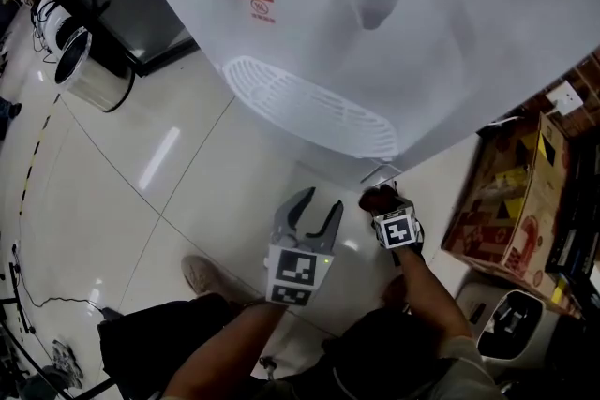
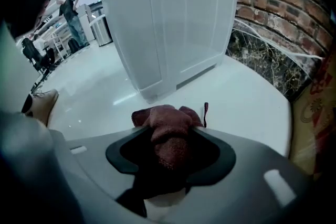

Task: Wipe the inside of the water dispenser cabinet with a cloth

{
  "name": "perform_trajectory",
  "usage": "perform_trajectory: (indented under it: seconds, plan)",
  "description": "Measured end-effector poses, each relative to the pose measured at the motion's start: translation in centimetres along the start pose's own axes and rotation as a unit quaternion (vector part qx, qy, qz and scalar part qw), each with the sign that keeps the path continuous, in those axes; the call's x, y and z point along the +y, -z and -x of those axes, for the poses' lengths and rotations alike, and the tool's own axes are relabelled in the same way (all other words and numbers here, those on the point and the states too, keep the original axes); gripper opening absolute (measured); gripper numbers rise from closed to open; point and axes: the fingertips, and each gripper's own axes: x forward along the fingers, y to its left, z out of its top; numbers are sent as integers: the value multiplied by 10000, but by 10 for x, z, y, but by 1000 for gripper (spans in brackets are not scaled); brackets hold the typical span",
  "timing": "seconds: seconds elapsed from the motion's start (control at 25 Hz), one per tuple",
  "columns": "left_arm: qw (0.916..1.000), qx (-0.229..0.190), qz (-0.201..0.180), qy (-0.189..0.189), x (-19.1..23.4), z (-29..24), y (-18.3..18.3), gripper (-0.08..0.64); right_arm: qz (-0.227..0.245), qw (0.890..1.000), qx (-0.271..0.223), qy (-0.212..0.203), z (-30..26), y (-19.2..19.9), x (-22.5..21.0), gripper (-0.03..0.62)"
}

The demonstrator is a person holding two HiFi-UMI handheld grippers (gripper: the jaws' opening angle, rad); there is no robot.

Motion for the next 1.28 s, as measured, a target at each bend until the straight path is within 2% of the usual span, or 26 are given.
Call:
perform_trajectory:
  seconds: [0.12,0.16,0.36,0.48,0.68,0.8,0.96,1.04,1.12,1.28]
  plan:
    - [10000,-49,7,-48,3,3,-4,178,34,9998,181,-122,4,1,1,141]
    - [10000,-72,-3,-50,2,4,-7,178,16,9997,173,-148,10,0,1,128]
    - [9997,-258,-47,22,-17,16,-27,178,-243,9982,-545,-23,73,-25,-13,109]
    - [9990,-436,-82,27,-27,27,-47,178,-354,9933,-1100,58,126,-56,-23,109]
    - [9972,-738,-123,-67,-43,44,-86,217,28,9817,-1888,249,246,-111,-29,109]
    - [9957,-895,-175,-129,-49,58,-107,238,358,9750,-2164,351,314,-134,-24,109]
    - [9928,-1170,-32,-255,-51,76,-138,238,622,9667,-2430,504,389,-163,-13,109]
    - [9915,-1265,28,-287,-55,79,-148,242,504,9633,-2574,577,417,-172,-7,110]
    - [9910,-1300,54,-300,-60,76,-150,260,134,9570,-2830,620,441,-180,-4,110]
    - [9927,-1081,119,-513,-62,57,-131,330,-540,9397,-3330,569,453,-176,3,112]
